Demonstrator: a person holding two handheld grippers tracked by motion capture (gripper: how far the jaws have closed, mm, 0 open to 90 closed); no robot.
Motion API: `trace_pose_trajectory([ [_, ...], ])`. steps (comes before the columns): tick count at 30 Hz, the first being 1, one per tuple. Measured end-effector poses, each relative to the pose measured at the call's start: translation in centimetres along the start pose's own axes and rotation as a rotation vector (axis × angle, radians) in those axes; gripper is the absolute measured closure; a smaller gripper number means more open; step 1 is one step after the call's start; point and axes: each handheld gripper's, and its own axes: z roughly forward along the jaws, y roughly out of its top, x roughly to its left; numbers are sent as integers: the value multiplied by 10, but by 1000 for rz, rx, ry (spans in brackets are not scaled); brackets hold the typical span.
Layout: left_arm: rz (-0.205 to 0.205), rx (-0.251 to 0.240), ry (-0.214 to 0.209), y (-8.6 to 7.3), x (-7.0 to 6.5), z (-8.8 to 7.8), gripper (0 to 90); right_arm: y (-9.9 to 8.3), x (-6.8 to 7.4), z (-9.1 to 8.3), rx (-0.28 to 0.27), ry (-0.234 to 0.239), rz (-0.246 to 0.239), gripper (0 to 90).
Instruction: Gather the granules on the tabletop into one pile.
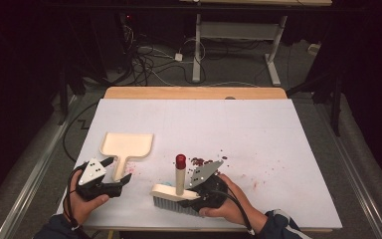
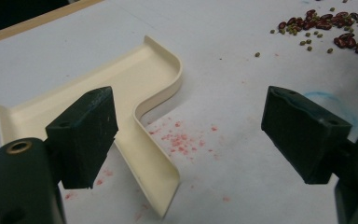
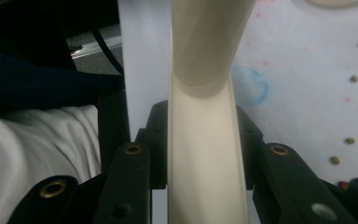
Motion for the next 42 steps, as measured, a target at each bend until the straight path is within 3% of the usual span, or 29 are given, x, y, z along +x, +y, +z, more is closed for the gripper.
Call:
trace_pose_trajectory([
  [2, -1, -3, 2, 0, 1, -1, 180, -1, -7, -1, -10, -5, 39, 673],
  [4, 1, -1, 4, 0, 1, -1, 180, -2, -10, -2, -3, -21, 44, 673],
  [6, 5, 1, 7, 0, 0, -1, 179, -7, -24, -7, 4, -58, 91, 672],
  [8, 9, 4, 5, 0, 0, 0, 180, -8, -26, -8, 4, -80, 92, 672],
  [10, 21, 11, 4, 0, -1, 0, 180, -12, -37, -16, -4, -129, 121, 672],
  [12, 26, 13, 4, 0, -2, 1, 180, -13, -41, -20, -4, -159, 111, 672],
  [16, 38, 22, 4, 0, -2, 2, 180, -15, -46, -26, -7, -188, 128, 672],
  [17, 37, 21, 2, 0, -2, 2, 180, -18, -51, -29, -12, -199, 151, 672],
  [23, 38, 14, -9, 1, -3, 2, 179, -19, -58, -38, -30, -245, 180, 673],
  [28, 37, 16, -10, 1, -3, 4, 180, -15, -55, -42, -63, -273, 185, 673],
  [29, 38, 17, -9, 1, -3, 4, 180, -10, -51, -40, -86, -292, 181, 673],
  [34, 28, 19, -3, 1, -2, 6, 182, 1, -42, -28, -142, -295, 211, 673],
  [35, 27, 19, -2, 1, -2, 6, 183, 7, -40, -19, -175, -298, 247, 673],
  [37, 25, 20, -2, 1, -2, 6, 184, 10, -40, -15, -187, -294, 263, 673],
  [38, 24, 21, -1, 1, -2, 6, 185, 15, -43, -2, -224, -289, 313, 673],
  [39, 25, 22, -2, 1, -2, 7, 185, 15, -43, -2, -224, -289, 313, 673],
  [40, 28, 22, -2, 1, -2, 7, 187, 17, -48, 9, -246, -282, 372, 672],
  [42, 30, 20, -3, 1, -2, 6, 187, 19, -51, 18, -235, -306, 388, 673],
])
